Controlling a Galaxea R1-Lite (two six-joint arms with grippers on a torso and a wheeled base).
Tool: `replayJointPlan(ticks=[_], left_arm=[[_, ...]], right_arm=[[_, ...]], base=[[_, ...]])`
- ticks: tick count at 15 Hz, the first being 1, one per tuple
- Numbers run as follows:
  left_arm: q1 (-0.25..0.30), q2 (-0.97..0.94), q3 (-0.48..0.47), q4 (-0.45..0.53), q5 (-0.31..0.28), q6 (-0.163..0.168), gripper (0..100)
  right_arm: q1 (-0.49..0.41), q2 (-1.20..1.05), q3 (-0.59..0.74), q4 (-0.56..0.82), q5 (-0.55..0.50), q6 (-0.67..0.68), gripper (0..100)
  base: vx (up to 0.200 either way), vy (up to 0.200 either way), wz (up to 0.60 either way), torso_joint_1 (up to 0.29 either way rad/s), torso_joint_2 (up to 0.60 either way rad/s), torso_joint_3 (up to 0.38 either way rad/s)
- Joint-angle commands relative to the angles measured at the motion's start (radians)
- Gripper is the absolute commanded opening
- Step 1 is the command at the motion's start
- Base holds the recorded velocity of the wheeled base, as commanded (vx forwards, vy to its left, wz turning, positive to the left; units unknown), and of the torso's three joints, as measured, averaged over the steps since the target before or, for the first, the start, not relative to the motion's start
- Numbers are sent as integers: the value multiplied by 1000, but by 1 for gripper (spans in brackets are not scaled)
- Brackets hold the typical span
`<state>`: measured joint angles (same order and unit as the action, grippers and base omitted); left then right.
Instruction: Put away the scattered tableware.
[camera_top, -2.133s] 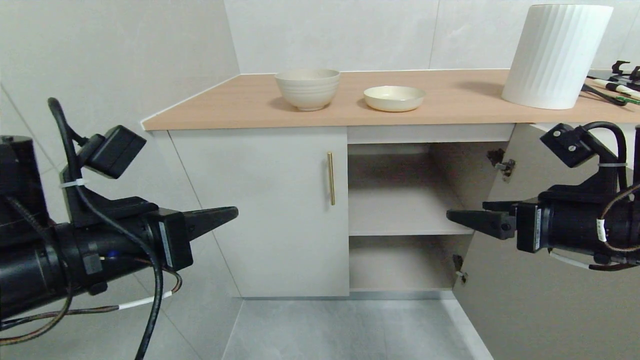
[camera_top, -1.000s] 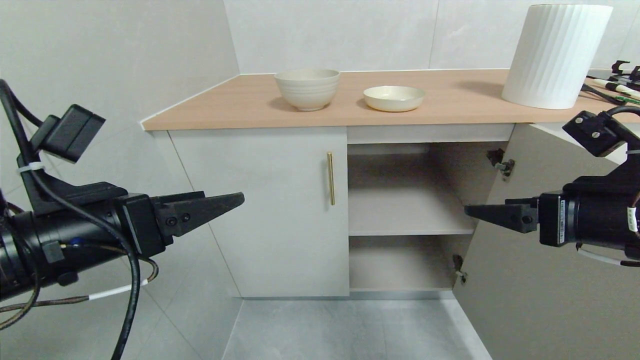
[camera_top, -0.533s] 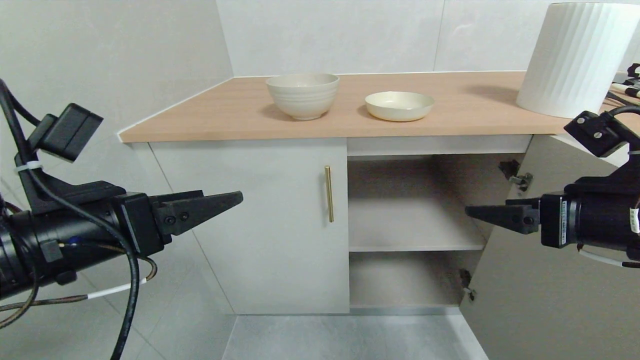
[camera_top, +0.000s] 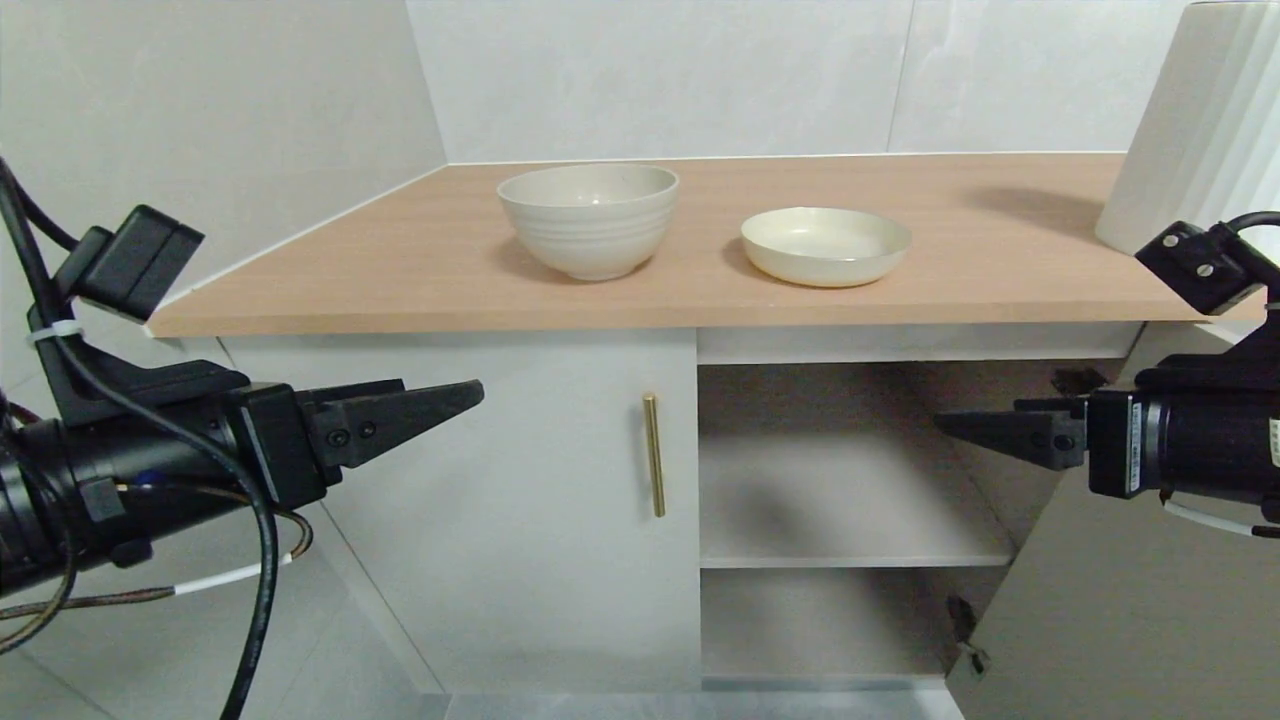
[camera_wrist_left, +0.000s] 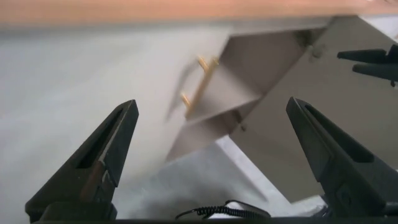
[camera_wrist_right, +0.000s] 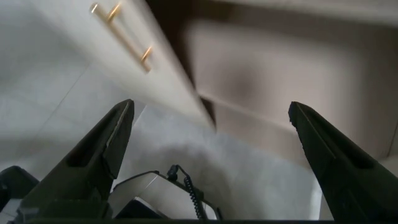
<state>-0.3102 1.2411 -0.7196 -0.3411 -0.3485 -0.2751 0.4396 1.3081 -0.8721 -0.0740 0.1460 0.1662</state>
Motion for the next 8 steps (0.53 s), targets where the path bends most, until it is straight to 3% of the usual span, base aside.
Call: replayJointPlan(ticks=[1,8], left_arm=[[0,-17,2,-3,0,1,100],[0,-31,0,-3,0,1,100]], right_arm=[[2,-23,16,-1,4,-1,100],[1,-44,96,-110,15,-25,100]], base=[[0,0,0,0,0,0],[0,0,0,0,0,0]])
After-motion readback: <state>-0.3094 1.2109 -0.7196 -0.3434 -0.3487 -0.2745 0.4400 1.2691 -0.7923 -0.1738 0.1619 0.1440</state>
